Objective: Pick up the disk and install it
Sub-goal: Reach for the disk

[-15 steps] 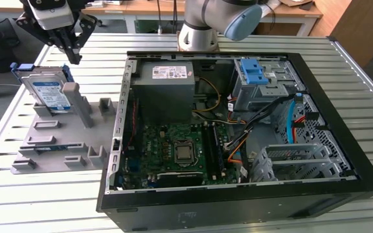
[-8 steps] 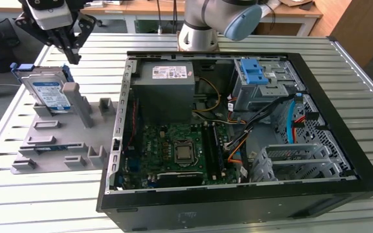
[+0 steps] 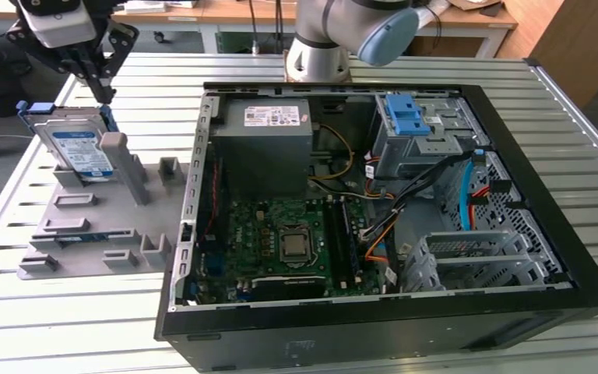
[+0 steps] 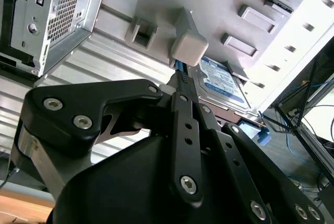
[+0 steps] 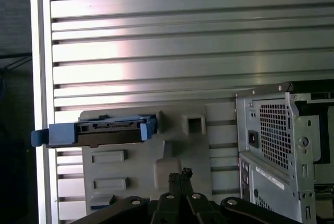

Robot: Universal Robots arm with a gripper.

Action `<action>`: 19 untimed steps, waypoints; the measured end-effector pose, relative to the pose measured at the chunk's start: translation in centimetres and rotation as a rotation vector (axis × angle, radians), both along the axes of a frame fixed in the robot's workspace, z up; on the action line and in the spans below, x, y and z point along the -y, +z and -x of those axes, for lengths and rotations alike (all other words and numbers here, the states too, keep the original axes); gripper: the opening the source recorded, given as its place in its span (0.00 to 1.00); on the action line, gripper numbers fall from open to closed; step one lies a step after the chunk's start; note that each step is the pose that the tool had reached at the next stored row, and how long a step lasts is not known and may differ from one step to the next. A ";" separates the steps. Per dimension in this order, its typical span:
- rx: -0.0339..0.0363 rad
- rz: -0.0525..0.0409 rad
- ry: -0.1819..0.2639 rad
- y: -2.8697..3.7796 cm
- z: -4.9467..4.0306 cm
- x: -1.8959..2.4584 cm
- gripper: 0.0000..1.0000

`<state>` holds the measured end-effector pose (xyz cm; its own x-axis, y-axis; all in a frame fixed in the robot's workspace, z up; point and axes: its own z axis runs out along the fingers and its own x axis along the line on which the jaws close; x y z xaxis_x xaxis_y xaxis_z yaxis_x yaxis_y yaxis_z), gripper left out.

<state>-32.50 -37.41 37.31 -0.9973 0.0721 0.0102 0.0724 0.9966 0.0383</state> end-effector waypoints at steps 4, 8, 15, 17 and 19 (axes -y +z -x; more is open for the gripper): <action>-0.0001 0.0001 0.000 0.00 1.21 -0.02 0.11; 0.0000 0.0000 0.000 0.00 2.05 -0.38 0.11; 0.0000 0.0001 0.000 0.00 2.46 -0.60 0.11; -0.0001 0.0001 0.000 0.00 2.47 -0.60 0.11; 0.0000 0.0000 0.000 0.00 2.47 -0.60 0.11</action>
<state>-34.98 -36.81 37.31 -0.9973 0.0721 0.0102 0.0725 0.9966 0.0383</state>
